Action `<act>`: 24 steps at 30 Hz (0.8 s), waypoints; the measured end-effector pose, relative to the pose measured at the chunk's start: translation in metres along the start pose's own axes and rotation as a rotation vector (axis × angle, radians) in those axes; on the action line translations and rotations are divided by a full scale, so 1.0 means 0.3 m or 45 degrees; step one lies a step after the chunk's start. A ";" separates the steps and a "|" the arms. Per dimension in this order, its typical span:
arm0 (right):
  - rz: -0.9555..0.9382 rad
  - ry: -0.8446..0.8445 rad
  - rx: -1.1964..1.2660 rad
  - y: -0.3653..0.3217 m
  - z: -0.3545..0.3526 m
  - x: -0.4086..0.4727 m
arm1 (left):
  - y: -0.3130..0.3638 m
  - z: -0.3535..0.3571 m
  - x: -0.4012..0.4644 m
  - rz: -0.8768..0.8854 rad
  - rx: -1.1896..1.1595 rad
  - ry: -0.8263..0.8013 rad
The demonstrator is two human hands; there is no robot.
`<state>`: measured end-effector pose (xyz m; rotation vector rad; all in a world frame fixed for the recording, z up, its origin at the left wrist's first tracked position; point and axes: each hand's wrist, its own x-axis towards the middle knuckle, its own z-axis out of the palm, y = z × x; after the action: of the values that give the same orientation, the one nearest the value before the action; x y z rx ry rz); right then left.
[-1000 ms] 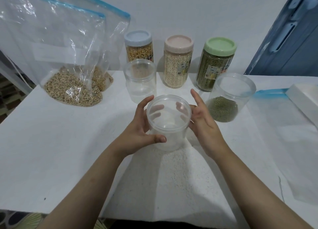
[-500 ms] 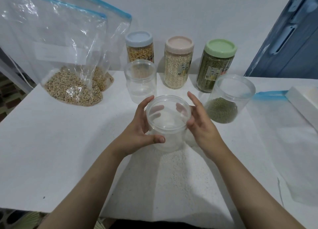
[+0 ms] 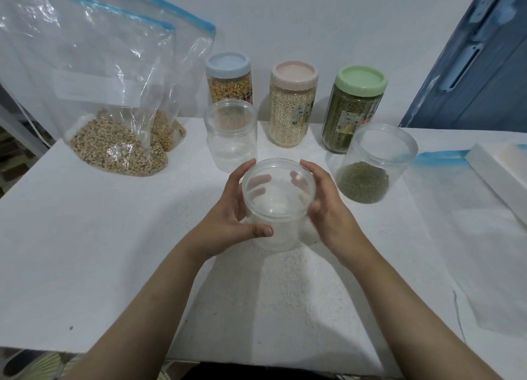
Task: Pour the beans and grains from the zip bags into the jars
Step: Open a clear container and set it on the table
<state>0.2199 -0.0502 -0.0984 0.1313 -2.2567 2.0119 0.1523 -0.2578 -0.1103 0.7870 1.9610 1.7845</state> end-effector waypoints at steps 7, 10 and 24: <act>-0.019 -0.069 -0.054 -0.043 -0.025 0.019 | 0.016 0.007 -0.003 -0.004 0.027 -0.030; -0.062 -0.079 -0.079 -0.070 -0.035 0.028 | 0.032 0.013 -0.003 -0.014 0.009 -0.071; -0.102 0.435 -0.154 -0.150 -0.204 -0.159 | 0.048 0.145 -0.036 0.016 0.051 0.058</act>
<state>0.2752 0.0048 -0.0541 -0.1225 -2.1112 1.7011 0.1896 -0.2303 -0.1027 0.7794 2.0311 1.7908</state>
